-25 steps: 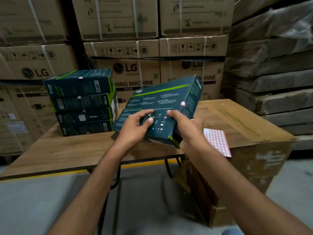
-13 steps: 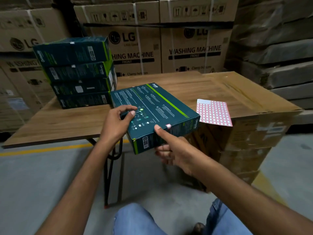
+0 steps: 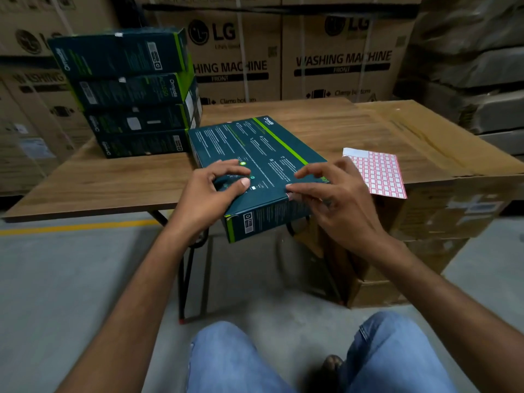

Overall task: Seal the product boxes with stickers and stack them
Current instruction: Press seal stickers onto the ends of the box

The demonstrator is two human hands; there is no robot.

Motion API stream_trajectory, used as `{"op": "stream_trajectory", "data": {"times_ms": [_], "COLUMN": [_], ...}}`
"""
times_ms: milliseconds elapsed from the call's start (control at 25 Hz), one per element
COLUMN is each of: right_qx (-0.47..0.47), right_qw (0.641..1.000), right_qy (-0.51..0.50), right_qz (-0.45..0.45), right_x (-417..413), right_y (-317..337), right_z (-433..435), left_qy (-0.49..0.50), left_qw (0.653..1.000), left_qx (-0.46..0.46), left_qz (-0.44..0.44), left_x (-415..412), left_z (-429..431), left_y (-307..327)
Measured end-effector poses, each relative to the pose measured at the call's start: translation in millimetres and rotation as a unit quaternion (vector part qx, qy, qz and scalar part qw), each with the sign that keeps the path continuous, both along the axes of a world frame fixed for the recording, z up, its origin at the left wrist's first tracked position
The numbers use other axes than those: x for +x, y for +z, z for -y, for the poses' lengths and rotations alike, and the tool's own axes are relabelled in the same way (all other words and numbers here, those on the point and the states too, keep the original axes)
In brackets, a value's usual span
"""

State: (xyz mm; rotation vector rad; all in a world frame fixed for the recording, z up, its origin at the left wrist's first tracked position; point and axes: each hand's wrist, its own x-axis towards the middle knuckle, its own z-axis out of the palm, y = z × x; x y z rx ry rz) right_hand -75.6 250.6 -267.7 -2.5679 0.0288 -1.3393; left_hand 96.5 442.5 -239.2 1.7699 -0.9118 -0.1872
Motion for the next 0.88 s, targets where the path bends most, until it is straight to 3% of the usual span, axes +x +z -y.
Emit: {"op": "stream_trajectory", "data": {"times_ms": [280, 520, 640, 800, 880], "right_qx": [-0.069, 0.019, 0.120, 0.219, 0.256], "right_qw": [0.997, 0.998, 0.984, 0.961, 0.929], "right_qy": [-0.003, 0.030, 0.058, -0.075, -0.133], "right_qz": [-0.027, -0.042, -0.116, -0.150, -0.231], "right_x": [1.6, 5.0, 1.7, 18.4, 32.5], "right_y": [-6.3, 0.0, 12.4, 36.4, 52.7], "right_z": [5.4, 1.0, 8.7, 23.2, 35.1], "left_qy": [0.039, 0.038, 0.023, 0.015, 0.019], "left_qw": [0.998, 0.986, 0.978, 0.974, 0.973], "left_qx": [-0.010, -0.045, -0.073, -0.068, -0.068], "left_qz": [-0.048, -0.158, -0.192, -0.216, -0.222], "left_x": [-3.8, -11.9, -9.2, -8.2, -4.9], "left_z": [-2.7, -1.3, -3.9, -2.8, -1.3], "left_y": [0.1, 1.1, -1.9, -2.1, -2.2]}}
